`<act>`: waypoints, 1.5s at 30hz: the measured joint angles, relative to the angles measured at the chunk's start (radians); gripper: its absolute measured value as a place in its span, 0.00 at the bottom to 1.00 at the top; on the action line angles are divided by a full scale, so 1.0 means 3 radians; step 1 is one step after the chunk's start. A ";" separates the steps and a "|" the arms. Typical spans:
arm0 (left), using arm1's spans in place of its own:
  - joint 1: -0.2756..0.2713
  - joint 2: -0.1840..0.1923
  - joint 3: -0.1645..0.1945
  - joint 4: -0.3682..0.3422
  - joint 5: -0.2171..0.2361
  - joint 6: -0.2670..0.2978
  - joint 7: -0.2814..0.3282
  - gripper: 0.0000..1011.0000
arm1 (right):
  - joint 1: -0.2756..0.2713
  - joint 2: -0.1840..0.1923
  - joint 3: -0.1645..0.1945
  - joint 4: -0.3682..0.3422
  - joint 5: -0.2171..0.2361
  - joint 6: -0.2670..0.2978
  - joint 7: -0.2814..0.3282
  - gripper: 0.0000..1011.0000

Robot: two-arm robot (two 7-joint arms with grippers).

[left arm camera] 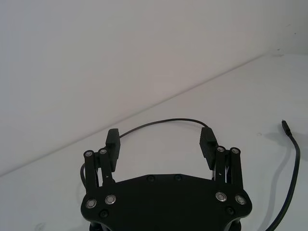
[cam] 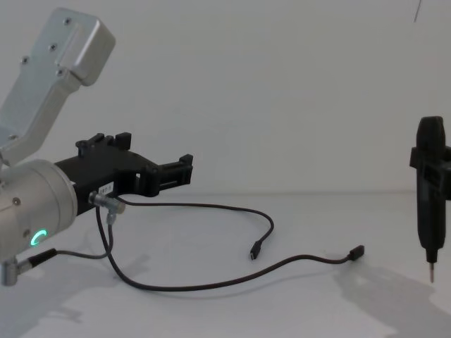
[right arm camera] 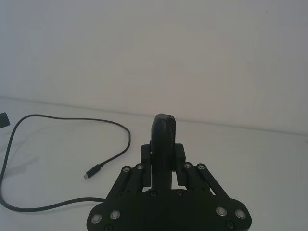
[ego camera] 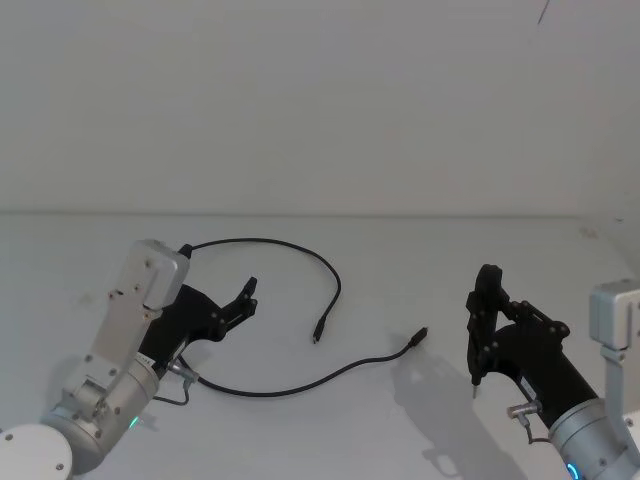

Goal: Pick up the data cable with the one hand.

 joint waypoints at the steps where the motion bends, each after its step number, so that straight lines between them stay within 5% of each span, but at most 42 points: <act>1: 0.0000 0.0000 0.0000 0.0000 0.0000 0.0000 0.0000 0.99 | 0.0000 0.0000 0.0000 0.0000 0.0000 0.0000 0.0000 0.28; 21: -0.0024 -0.0001 0.0010 0.0016 -0.0022 0.0009 -0.0083 0.99 | 0.0000 0.0000 0.0000 0.0000 -0.0001 0.0000 0.0000 0.28; 45: -0.0466 -0.0122 0.0214 0.0543 -0.0402 0.0084 -0.1112 0.99 | 0.0000 0.0000 0.0000 0.0000 -0.0001 0.0000 0.0001 0.28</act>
